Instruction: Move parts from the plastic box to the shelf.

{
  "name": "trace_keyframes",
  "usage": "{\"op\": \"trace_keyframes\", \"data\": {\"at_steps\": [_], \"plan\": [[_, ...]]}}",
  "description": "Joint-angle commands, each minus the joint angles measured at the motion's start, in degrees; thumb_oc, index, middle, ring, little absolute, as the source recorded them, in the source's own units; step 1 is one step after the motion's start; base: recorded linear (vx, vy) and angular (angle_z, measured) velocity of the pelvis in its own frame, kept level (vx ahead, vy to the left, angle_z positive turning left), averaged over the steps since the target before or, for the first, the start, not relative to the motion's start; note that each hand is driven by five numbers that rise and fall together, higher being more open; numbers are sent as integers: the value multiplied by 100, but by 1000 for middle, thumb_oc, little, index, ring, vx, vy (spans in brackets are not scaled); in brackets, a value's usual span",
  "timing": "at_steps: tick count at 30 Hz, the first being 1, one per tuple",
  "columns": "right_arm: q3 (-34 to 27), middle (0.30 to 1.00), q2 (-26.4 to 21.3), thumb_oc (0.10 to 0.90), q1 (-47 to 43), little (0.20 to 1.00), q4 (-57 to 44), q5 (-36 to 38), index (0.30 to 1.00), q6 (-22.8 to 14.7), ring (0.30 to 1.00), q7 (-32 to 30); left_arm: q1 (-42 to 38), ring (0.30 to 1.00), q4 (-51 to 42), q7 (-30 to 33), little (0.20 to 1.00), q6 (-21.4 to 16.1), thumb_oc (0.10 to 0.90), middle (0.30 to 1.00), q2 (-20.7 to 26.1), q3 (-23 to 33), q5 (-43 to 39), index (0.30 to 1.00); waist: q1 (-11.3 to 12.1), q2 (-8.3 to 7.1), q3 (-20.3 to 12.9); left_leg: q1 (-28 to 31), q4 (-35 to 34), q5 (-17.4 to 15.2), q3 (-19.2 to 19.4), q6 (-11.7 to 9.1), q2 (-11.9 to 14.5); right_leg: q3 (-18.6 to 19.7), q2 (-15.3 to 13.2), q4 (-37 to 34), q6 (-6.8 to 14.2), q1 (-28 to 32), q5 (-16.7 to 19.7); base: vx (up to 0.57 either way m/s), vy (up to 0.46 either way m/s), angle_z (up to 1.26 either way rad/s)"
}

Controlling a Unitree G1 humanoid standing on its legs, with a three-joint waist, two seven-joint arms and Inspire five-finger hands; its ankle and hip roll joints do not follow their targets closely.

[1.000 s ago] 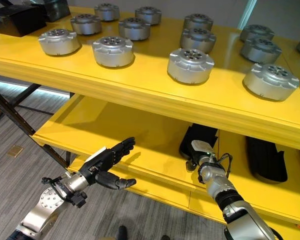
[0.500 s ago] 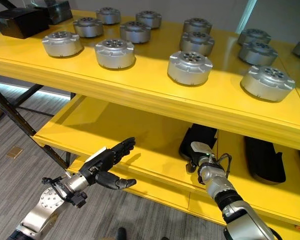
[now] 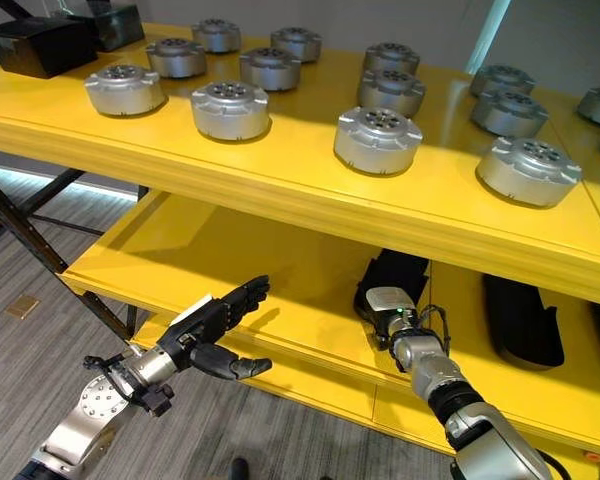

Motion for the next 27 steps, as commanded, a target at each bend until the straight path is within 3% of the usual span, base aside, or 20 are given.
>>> {"op": "trace_keyframes", "data": {"at_steps": [1,16,22,27], "plan": [[640,1000,-127,900,-101,1000,303,-227,1000,-316,1000,437,-466,1000,-369,-98,1000,-724,900,1000,-312,165,-200,1000,180,20,-3,142,248,-849,463,14,266,40,-163,471,291,-444,-272,0,0,0],[725,1000,-63,900,72,1000,647,-319,1000,-355,1000,369,-475,1000,-386,-188,1000,-695,900,1000,-320,228,-148,1000,255,-45,37,101,274,-849,433,17,288,23,-154,434,311,-430,-249,0,-2,0],[720,1000,-75,900,106,1000,610,-293,1000,-538,1000,355,-442,1000,-425,-197,1000,-666,900,1000,-321,252,-143,1000,266,-59,46,99,283,-847,428,15,297,13,-149,424,312,-415,-245,0,0,0],[783,1000,-119,900,232,1000,210,-110,1000,-967,1000,564,-395,1000,-427,-218,1000,-688,900,1000,-319,300,-126,1000,239,-84,59,100,280,-839,434,9,303,26,-143,421,312,-418,-241,0,0,0]]}}
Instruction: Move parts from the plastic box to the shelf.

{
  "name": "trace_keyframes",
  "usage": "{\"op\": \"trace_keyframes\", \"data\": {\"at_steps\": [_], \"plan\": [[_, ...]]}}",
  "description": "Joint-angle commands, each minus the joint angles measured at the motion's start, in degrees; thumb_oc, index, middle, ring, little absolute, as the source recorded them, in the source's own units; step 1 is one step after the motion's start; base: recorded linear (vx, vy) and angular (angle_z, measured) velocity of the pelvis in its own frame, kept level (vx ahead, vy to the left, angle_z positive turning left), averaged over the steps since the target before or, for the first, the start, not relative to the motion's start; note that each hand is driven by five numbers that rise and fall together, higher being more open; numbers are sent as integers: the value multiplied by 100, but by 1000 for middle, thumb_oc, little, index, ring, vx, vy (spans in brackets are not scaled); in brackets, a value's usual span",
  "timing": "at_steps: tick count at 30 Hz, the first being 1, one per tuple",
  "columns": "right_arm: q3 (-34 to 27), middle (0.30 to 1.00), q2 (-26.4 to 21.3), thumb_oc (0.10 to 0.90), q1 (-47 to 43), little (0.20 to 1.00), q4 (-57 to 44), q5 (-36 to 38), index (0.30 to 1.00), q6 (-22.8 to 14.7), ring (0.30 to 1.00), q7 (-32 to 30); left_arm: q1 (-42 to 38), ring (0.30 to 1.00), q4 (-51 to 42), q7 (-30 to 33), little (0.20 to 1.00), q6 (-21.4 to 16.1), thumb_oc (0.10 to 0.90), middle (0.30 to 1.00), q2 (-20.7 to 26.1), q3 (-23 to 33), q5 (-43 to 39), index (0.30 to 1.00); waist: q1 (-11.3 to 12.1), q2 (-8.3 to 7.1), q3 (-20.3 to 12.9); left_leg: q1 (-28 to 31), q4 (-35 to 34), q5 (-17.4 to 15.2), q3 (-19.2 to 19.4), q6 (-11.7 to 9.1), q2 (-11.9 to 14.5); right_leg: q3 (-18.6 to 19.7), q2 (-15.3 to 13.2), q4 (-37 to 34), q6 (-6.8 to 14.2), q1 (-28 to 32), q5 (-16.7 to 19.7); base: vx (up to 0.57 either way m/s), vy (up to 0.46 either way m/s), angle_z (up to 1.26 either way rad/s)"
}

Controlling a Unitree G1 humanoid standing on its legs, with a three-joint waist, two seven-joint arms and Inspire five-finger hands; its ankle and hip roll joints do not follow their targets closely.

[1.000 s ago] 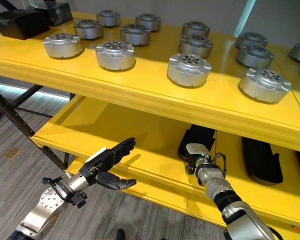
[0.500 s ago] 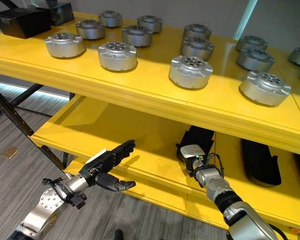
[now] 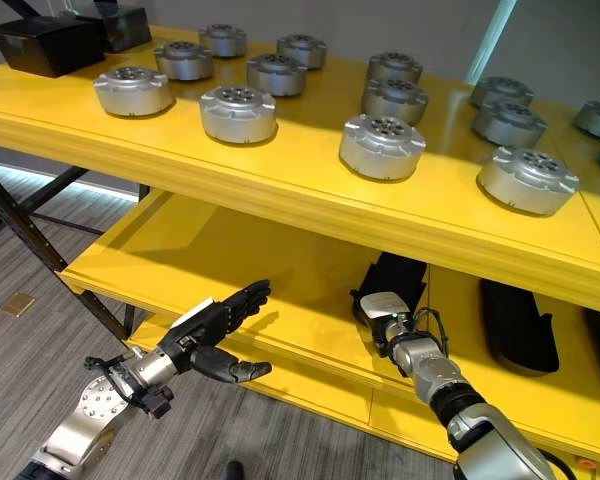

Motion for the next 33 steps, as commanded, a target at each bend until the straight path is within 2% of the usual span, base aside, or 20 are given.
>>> {"op": "trace_keyframes", "data": {"at_steps": [1,12,16,19,23,33], "plan": [[664,1000,-57,900,227,1000,-19,4,1000,-617,1000,488,-392,1000,-449,-105,1000,-692,900,1000,-313,310,-120,1000,207,8,141,114,279,-838,450,12,297,38,-151,422,311,-412,-239,0,0,0],[828,1000,-200,900,248,1000,-1026,-255,1000,-845,1000,652,-345,1000,-419,-43,1000,-770,900,1000,-368,319,42,1000,153,-73,129,120,270,-843,463,1,308,71,-131,397,309,-411,-232,0,0,0],[854,1000,-229,900,227,1000,-1209,-267,1000,-1089,1000,764,-322,1000,-422,-52,1000,-775,900,1000,-367,323,65,1000,141,-84,123,125,273,-844,465,-4,305,83,-124,390,306,-404,-235,0,0,0],[882,1000,-250,900,260,1000,-1610,-345,1000,-1239,1000,1124,-300,1000,-419,-86,1000,-771,900,1000,-376,342,76,1000,122,-101,117,119,277,-842,478,-8,305,99,-125,385,304,-409,-231,-2,-4,-7],[899,1000,-230,900,288,1000,-1748,-452,1000,-1172,1000,1283,-248,1000,-434,-104,1000,-792,900,1000,-387,331,88,1000,118,-105,100,136,267,-840,475,-9,300,102,-124,385,298,-403,-237,5,1,-5],[848,1000,-226,900,298,1000,-1389,-703,1000,-548,1000,1288,-265,1000,-402,-78,1000,-816,900,1000,-415,292,98,1000,133,-109,81,111,293,-849,467,-19,303,96,-123,374,291,-393,-247,0,0,0]]}}
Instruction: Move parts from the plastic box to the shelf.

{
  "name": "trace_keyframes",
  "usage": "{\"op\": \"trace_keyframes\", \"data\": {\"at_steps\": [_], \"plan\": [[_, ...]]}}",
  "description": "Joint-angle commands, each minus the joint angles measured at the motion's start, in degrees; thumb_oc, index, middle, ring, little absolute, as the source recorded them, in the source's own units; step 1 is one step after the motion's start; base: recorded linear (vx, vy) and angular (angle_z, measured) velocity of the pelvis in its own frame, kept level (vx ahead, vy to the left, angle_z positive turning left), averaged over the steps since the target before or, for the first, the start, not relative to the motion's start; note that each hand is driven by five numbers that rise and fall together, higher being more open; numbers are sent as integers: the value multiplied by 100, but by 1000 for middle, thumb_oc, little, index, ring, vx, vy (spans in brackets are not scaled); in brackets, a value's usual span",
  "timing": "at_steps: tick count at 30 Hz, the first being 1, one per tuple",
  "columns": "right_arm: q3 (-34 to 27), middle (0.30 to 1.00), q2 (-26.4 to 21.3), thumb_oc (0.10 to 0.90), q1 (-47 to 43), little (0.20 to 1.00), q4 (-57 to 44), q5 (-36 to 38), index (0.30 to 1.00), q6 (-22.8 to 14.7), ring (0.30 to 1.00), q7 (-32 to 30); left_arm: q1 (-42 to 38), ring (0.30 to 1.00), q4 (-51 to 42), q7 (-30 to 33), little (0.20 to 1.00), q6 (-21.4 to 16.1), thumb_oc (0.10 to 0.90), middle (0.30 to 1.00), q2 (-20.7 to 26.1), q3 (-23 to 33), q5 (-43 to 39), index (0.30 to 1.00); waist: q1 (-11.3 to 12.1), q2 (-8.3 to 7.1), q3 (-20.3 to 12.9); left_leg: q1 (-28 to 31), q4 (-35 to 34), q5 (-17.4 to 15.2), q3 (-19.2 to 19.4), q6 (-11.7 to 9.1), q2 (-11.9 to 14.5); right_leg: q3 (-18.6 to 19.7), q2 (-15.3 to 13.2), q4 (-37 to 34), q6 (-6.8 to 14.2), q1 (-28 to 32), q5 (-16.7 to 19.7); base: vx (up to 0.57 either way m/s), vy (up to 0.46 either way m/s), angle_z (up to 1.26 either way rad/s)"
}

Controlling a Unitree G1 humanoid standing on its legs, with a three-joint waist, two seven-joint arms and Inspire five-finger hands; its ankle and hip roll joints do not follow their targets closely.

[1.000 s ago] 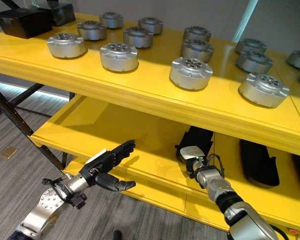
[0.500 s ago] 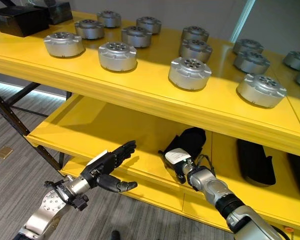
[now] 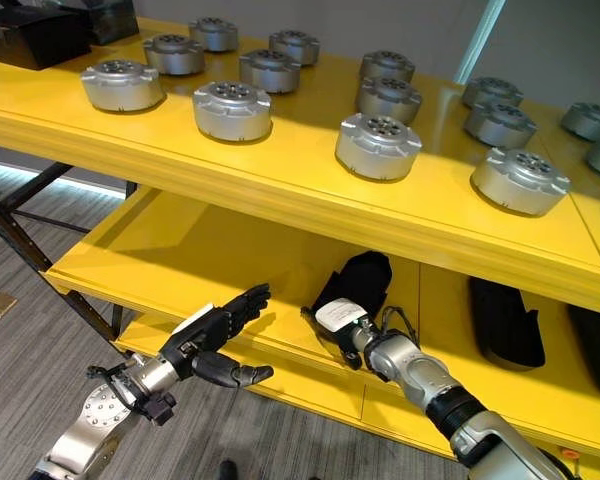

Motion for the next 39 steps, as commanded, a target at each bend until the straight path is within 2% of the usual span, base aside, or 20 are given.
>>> {"op": "trace_keyframes", "data": {"at_steps": [1,2,3,12,21,39], "plan": [[516,1000,-11,900,-5,1000,497,-183,1000,329,1000,298,-488,1000,-409,-78,1000,-690,900,1000,-201,242,33,1000,157,57,88,138,295,-825,393,-3,300,-28,-126,370,283,-310,-254,0,0,0],[507,610,-6,622,4,610,560,-184,610,349,610,247,-488,1000,-405,-81,1000,-697,900,1000,-197,239,27,1000,160,58,88,136,297,-826,395,-3,301,-31,-127,364,285,-306,-252,0,0,0],[502,300,-1,400,4,300,600,-170,300,368,300,224,-488,1000,-403,-86,1000,-703,900,1000,-193,236,22,1000,162,59,88,136,297,-826,396,-3,302,-31,-127,361,286,-305,-250,0,0,0],[408,300,-1,400,-33,300,811,-308,300,374,300,105,-477,1000,-438,-121,1000,-690,900,1000,-174,247,-18,1000,162,83,95,153,294,-833,392,-3,302,-23,-128,355,285,-291,-256,0,0,0],[270,300,-29,400,-33,300,1192,-231,300,615,300,-241,-466,1000,-476,-143,1000,-651,900,1000,-142,246,-57,1000,171,108,86,176,293,-832,395,3,307,-34,-130,354,290,-266,-255,0,0,0],[177,300,-128,400,-256,300,1552,-676,300,316,300,-765,-466,1000,-498,-216,1000,-573,900,1000,-70,215,-142,1000,231,137,90,174,335,-841,360,5,319,-69,-134,369,287,-239,-272,0,0,0]]}}
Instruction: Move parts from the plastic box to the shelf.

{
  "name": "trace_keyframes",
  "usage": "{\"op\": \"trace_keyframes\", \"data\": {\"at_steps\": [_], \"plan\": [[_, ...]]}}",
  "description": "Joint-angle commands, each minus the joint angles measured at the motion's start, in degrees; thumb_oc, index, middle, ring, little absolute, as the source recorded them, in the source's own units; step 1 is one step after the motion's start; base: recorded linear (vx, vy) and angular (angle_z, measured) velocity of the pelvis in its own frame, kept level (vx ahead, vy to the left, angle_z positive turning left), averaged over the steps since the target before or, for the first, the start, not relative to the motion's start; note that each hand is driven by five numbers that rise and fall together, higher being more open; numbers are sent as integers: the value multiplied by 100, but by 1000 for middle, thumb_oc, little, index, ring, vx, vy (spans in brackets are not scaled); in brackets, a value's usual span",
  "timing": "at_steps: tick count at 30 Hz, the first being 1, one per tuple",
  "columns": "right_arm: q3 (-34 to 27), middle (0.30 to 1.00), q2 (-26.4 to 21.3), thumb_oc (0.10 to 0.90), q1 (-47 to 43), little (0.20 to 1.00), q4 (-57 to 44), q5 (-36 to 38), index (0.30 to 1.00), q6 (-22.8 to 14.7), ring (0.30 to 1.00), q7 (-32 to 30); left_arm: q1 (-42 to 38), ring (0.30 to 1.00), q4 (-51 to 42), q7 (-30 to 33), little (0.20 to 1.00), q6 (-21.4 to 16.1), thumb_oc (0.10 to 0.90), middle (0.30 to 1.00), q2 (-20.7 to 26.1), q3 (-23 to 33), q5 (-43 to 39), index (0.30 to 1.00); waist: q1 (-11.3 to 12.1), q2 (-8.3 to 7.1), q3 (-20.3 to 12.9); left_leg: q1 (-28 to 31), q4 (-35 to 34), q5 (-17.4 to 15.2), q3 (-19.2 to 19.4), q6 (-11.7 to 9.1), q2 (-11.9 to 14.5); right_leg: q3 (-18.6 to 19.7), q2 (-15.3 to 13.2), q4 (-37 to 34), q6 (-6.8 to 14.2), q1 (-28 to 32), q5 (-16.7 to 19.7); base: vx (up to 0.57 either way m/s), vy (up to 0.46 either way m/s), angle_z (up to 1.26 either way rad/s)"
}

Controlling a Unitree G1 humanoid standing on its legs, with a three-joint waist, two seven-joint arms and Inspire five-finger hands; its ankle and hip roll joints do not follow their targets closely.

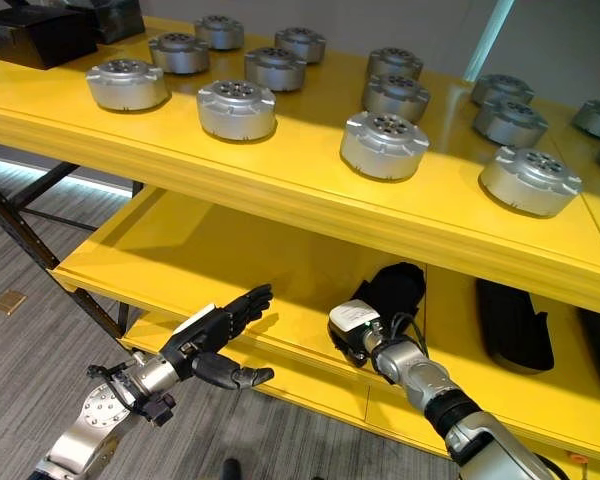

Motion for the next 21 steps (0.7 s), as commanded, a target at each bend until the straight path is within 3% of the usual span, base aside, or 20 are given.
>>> {"op": "trace_keyframes", "data": {"at_steps": [1,11,21], "plan": [[324,300,-347,400,-232,300,578,-432,300,71,300,-60,-467,1000,-498,-95,1000,-573,900,1000,-80,213,-136,1000,187,57,56,162,334,-857,372,-19,327,-51,-125,370,274,-239,-263,0,0,0],[353,300,-533,400,-544,300,555,-1188,300,-288,300,-185,-456,1000,-491,-179,1000,-503,900,1000,11,210,-169,1000,266,76,122,96,434,-849,338,-23,345,-103,-134,440,256,-256,-284,17,-25,0],[417,300,-731,400,-891,300,729,-1314,300,-391,300,-169,-543,1000,-559,-187,1000,-420,900,1000,123,152,-192,1000,367,105,282,-104,548,-796,263,-64,392,-137,-85,497,199,-341,-318,-10,-59,0]]}}
